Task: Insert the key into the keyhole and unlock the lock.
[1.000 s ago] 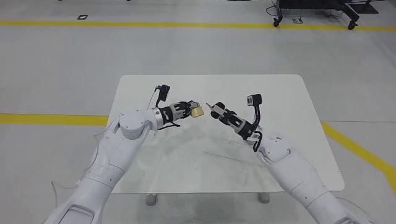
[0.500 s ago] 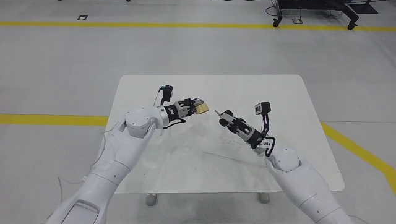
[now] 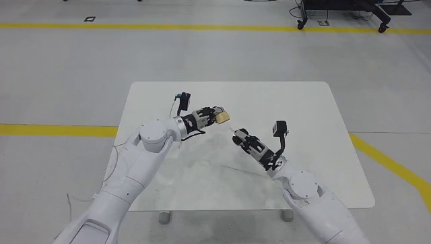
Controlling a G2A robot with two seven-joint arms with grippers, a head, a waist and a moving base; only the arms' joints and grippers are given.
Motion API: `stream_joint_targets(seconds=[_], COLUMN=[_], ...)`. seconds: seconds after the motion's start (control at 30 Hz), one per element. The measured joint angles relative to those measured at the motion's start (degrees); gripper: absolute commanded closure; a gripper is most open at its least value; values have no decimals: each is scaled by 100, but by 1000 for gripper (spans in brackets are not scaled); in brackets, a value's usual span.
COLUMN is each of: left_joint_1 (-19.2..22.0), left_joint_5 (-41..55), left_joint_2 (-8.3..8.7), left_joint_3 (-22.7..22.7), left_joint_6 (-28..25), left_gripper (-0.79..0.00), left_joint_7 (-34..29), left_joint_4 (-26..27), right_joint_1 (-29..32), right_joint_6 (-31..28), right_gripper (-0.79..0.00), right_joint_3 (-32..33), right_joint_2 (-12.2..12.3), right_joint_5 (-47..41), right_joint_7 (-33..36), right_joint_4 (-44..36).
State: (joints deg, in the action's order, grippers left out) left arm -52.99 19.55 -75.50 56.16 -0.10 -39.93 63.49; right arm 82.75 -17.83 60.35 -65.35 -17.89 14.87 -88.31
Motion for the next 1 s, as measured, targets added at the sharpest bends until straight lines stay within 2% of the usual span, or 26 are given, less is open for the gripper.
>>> stream_joint_targets(seconds=[0.23, 0.7, 1.0], left_joint_1=[4, -30, -85], left_joint_5=[-63, -179, -159], left_joint_2=[-14, -33, -41], left_joint_3=[-19, -26, -3], left_joint_6=[-39, -57, 8], left_gripper=[0, 0, 0], left_joint_7=[-56, -60, -77], left_joint_4=[15, 64, 126], right_joint_1=[-150, -225, -214], right_joint_6=[37, 37, 105], right_gripper=[0, 0, 0], right_joint_3=[-100, -127, -197], right_joint_2=[-102, -207, -278], right_joint_5=[-151, -210, 506], right_joint_7=[-239, -144, -723], right_joint_4=[116, 216, 159])
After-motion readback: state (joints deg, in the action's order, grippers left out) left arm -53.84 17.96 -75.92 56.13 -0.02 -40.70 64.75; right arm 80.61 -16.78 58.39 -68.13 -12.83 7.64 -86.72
